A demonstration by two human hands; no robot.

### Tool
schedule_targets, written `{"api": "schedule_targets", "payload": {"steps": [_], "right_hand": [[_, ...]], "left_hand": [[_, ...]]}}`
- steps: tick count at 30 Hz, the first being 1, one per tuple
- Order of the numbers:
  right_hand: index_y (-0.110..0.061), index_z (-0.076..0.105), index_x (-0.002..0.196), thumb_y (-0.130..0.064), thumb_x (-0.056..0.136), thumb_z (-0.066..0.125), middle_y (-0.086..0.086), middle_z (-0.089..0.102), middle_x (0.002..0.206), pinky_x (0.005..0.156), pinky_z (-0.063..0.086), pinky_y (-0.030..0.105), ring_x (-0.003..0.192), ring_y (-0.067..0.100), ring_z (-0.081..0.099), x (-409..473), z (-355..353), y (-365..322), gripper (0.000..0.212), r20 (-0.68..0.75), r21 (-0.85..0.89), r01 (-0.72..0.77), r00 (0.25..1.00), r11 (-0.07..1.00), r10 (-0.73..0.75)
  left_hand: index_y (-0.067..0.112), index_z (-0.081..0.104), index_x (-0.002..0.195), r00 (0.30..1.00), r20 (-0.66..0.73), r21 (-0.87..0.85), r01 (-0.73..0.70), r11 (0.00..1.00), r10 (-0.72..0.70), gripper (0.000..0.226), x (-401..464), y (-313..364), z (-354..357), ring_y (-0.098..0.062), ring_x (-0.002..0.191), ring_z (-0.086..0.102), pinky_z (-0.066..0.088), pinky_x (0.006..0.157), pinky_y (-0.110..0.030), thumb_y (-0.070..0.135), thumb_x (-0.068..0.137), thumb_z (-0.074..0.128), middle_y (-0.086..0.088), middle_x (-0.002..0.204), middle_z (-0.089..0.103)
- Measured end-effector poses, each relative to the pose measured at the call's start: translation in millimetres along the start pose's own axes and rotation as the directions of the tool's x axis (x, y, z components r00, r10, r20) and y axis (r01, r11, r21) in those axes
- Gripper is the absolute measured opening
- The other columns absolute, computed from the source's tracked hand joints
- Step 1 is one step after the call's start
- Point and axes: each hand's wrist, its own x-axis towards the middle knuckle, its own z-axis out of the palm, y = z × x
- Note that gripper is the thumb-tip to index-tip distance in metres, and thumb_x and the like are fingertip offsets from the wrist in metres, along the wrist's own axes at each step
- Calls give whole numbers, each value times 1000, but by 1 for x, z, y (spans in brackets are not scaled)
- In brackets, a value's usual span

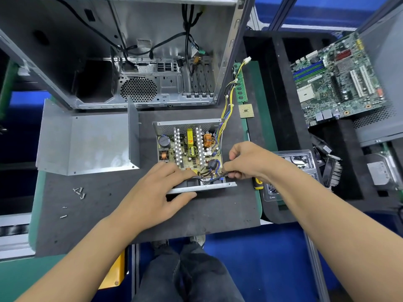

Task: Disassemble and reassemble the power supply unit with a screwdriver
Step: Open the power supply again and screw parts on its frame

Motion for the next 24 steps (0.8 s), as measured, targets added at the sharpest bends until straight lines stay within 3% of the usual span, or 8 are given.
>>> {"api": "schedule_targets", "payload": {"steps": [5,11,24], "right_hand": [[-7,60,82,6,80,75,7,67,60,47,53,18,45,10,64,-4,-3,-2,20,77,25,9,997,1000,-11],[-9,67,80,0,76,78,11,72,71,54,54,22,53,12,65,3,1,3,15,53,-107,99,994,989,-93],[-18,50,84,-8,71,70,1,67,53,48,47,24,43,16,52,9,5,-10,26,-10,-349,105,993,931,-116]], "left_hand": [[17,66,125,1000,-13,5,-11,1000,11,46,0,0,1,-17,91,50,41,87,-26,48,93,55,6,95,54],[19,65,127,1000,-7,0,-8,1000,8,46,0,0,1,-15,91,48,40,86,-24,49,93,54,9,95,52],[19,65,126,1000,6,-6,1,1000,-1,47,0,1,0,-14,92,48,45,84,-30,50,93,53,9,95,52]]}}
